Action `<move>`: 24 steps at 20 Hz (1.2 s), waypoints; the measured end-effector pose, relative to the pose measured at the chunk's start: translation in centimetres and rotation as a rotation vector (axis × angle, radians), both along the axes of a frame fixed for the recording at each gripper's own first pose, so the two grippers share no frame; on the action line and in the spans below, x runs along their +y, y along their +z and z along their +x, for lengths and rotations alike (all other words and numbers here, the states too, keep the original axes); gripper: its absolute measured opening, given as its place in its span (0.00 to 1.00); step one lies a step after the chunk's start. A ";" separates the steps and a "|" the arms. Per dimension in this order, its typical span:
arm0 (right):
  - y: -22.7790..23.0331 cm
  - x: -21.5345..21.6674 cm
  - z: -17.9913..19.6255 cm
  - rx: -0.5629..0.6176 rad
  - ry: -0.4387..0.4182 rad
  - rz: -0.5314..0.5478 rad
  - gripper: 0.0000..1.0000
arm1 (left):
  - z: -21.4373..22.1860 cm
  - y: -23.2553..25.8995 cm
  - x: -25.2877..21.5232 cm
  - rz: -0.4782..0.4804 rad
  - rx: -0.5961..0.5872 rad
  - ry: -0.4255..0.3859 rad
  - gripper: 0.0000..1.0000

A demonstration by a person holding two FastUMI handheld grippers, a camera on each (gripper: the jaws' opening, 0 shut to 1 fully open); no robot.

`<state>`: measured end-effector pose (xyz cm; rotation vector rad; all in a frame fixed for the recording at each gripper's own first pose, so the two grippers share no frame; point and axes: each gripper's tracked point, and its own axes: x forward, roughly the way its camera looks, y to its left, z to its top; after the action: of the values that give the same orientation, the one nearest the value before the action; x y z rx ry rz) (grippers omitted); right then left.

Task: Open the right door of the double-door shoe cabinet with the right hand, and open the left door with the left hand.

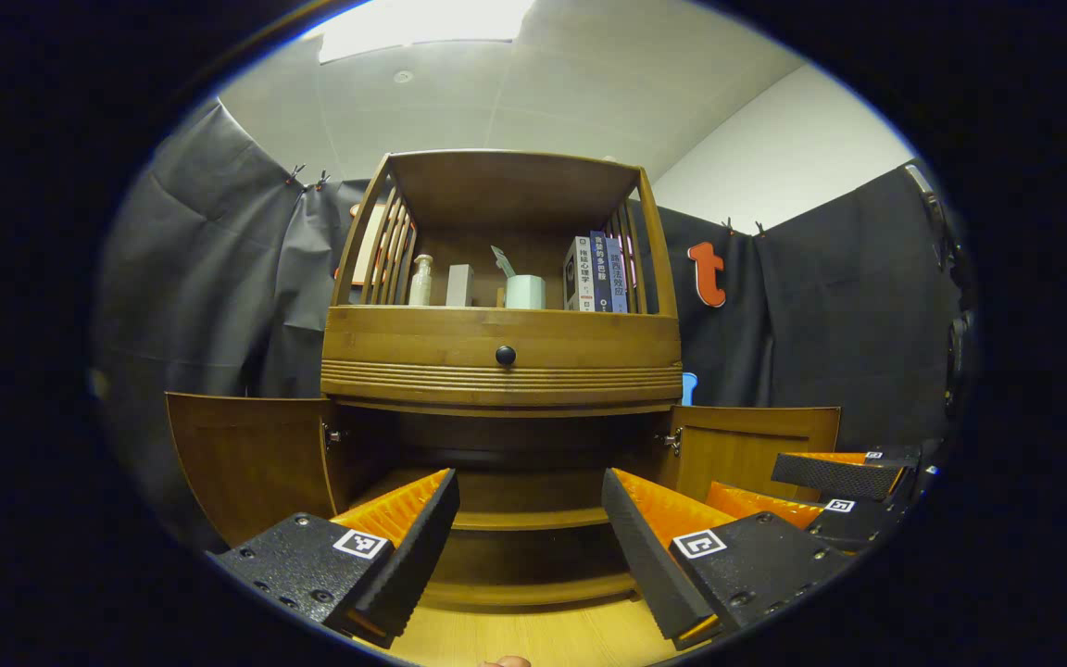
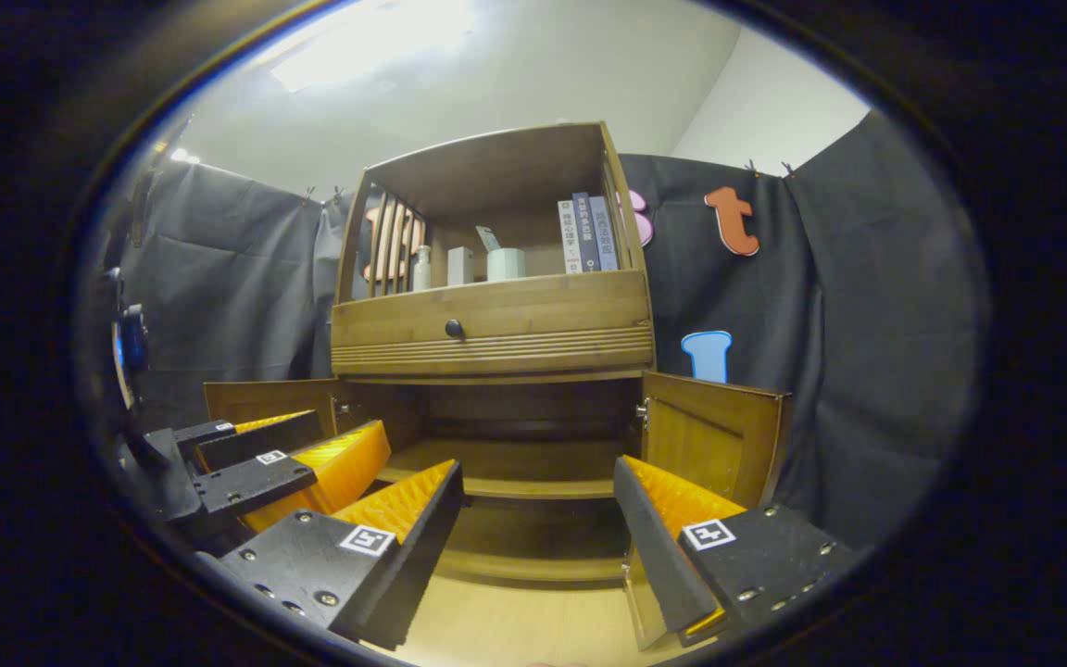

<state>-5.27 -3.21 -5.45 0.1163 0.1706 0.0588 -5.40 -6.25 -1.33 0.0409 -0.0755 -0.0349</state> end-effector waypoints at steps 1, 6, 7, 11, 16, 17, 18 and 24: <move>0.0 -0.1 0.1 -0.001 -0.003 0.001 0.94 | 0.1 -0.1 -0.1 0.000 0.002 -0.003 0.96; 0.2 -0.8 0.2 -0.011 -0.012 0.012 0.94 | 0.2 0.0 -0.8 0.007 -0.002 -0.012 0.94; 0.1 -0.9 0.2 -0.011 -0.013 0.012 0.94 | 0.2 0.0 -0.9 0.008 -0.002 -0.014 0.94; 0.4 -1.4 -0.1 -0.018 -0.021 0.010 0.94 | 0.2 0.1 -1.4 0.009 -0.006 -0.020 0.94; 0.5 -2.8 -0.9 -0.024 -0.042 0.003 0.94 | 0.1 -0.2 -2.8 0.014 0.002 -0.043 0.94; 0.7 -3.3 -1.1 -0.029 -0.050 0.005 0.94 | 0.0 -0.3 -3.4 0.014 0.002 -0.052 0.94; 0.8 -3.9 -1.4 -0.033 -0.060 0.006 0.94 | -0.1 -0.3 -4.0 0.016 0.002 -0.061 0.94; 1.4 -9.6 -4.1 -0.054 -0.136 -0.008 0.94 | -0.6 -0.7 -10.3 0.032 -0.004 -0.159 0.94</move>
<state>-9.39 -12.77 -4.07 0.1177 0.1088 -0.0738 -6.02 -16.53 -1.99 0.0671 -0.0821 -0.1954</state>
